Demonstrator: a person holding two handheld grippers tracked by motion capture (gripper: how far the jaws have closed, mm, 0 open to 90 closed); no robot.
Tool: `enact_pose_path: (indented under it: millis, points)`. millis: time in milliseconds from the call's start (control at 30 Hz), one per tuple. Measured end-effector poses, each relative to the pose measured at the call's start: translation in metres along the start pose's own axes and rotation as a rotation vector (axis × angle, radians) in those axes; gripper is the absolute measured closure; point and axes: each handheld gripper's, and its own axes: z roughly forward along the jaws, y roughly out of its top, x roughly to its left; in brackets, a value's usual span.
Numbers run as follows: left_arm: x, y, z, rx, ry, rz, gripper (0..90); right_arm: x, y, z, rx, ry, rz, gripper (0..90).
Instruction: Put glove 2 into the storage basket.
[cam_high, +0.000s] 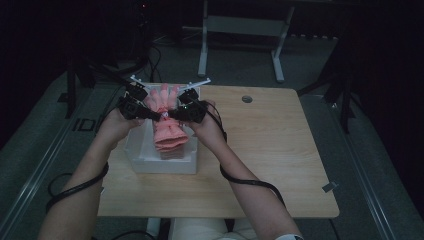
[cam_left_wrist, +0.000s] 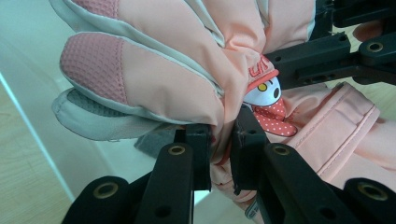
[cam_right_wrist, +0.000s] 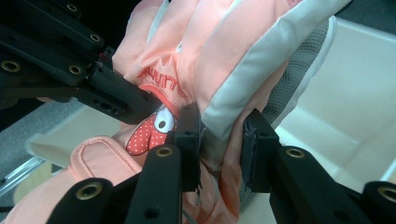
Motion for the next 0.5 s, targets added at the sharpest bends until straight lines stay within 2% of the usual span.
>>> enact_pose_path:
  millis: [233,433,500]
  points:
    - [0.012,-0.011,0.029,0.060,-0.001,-0.020,79.7,-0.006,-0.012,0.027,0.082,-0.014,0.022,71.6]
    - [0.017,-0.021,0.045,0.096,-0.010,-0.035,79.6,-0.005,-0.021,0.044,0.157,-0.024,0.022,71.7]
    - [0.018,-0.021,0.046,0.099,-0.009,-0.029,79.6,-0.003,-0.020,0.045,0.171,-0.033,0.011,71.7]
